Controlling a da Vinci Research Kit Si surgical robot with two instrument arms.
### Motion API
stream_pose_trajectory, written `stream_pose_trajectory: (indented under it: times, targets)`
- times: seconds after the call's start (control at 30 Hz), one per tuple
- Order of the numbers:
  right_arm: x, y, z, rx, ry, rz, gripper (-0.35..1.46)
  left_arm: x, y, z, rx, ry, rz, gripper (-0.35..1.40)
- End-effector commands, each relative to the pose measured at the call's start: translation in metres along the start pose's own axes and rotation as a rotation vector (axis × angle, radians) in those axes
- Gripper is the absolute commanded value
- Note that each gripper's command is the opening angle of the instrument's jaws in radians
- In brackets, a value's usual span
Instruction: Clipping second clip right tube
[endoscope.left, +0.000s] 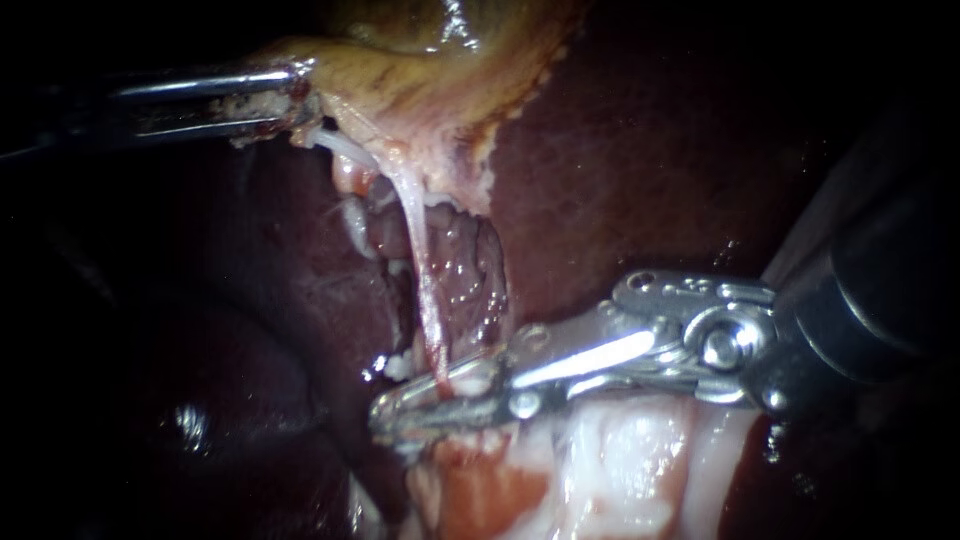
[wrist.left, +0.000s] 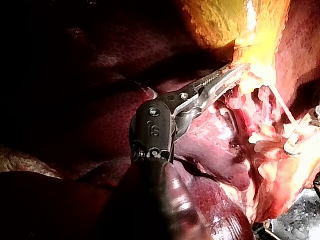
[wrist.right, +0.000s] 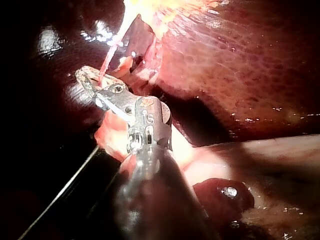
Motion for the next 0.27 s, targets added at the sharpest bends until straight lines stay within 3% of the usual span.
stream_pose_trajectory:
  times: [0.03,0.27]
  targets:
    - [0.0000,0.0000,0.0001,0.000,0.000,-0.001,-0.35,0.0000,0.0000,0.0000,0.000,0.000,0.000,-0.35]
    - [0.0000,0.0002,0.0000,-0.001,0.001,0.000,-0.35,0.0000,-0.0001,0.0000,0.000,0.000,0.000,-0.35]
